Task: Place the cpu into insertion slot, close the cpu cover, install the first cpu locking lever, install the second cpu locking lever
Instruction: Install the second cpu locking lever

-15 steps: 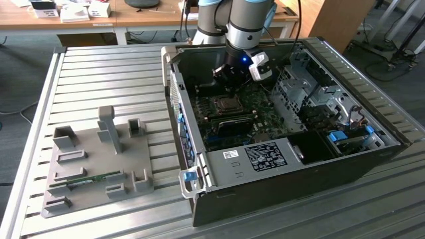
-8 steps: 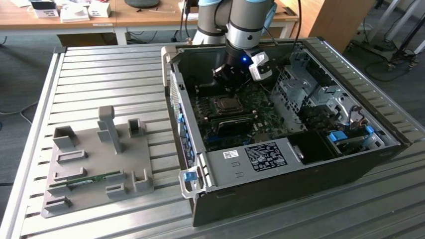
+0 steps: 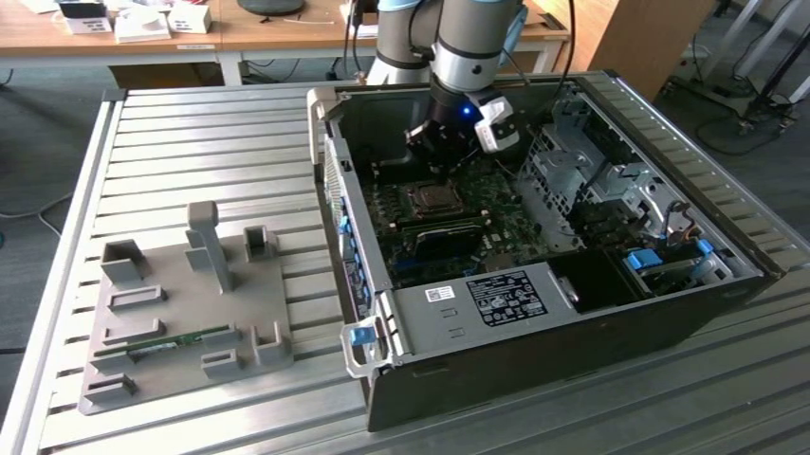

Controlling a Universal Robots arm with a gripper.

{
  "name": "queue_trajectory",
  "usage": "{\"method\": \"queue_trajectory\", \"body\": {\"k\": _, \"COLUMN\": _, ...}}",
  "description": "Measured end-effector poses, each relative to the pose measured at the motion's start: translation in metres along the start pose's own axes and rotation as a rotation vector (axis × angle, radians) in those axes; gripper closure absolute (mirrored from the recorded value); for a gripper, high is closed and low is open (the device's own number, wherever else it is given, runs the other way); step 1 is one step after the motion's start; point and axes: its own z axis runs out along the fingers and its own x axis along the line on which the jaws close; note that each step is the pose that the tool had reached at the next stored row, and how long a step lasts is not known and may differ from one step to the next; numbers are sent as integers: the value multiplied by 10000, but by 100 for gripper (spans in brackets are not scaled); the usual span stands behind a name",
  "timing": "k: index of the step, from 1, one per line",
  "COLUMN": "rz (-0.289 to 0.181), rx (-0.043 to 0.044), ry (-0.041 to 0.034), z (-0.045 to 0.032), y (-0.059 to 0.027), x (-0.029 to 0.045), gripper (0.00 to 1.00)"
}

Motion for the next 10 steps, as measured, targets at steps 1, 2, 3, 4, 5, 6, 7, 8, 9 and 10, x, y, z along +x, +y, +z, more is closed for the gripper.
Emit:
{"method": "queue_trajectory", "body": {"k": 1, "rz": 0, "rx": -1, "ry": -1, "z": -3, "y": 0, "x": 0, "gripper": 89}}
{"method": "queue_trajectory", "body": {"k": 2, "rz": 0, "rx": -3, "ry": -1, "z": -3, "y": 1, "x": 0, "gripper": 89}}
{"method": "queue_trajectory", "body": {"k": 3, "rz": 0, "rx": -3, "ry": -1, "z": -3, "y": 1, "x": 0, "gripper": 89}}
{"method": "queue_trajectory", "body": {"k": 4, "rz": 0, "rx": -3, "ry": -2, "z": -3, "y": 1, "x": 0, "gripper": 89}}
{"method": "queue_trajectory", "body": {"k": 5, "rz": 1, "rx": -2, "ry": -1, "z": -4, "y": 1, "x": 0, "gripper": 89}}
{"method": "queue_trajectory", "body": {"k": 6, "rz": 0, "rx": -2, "ry": -1, "z": -4, "y": 0, "x": 0, "gripper": 89}}
{"method": "queue_trajectory", "body": {"k": 7, "rz": 1, "rx": -1, "ry": 0, "z": -4, "y": 1, "x": 0, "gripper": 89}}
{"method": "queue_trajectory", "body": {"k": 8, "rz": 0, "rx": -1, "ry": -1, "z": -4, "y": 0, "x": 0, "gripper": 89}}
{"method": "queue_trajectory", "body": {"k": 9, "rz": -1, "rx": 0, "ry": 0, "z": -5, "y": -1, "x": 0, "gripper": 89}}
{"method": "queue_trajectory", "body": {"k": 10, "rz": -1, "rx": 2, "ry": 1, "z": -6, "y": -5, "x": -1, "gripper": 89}}
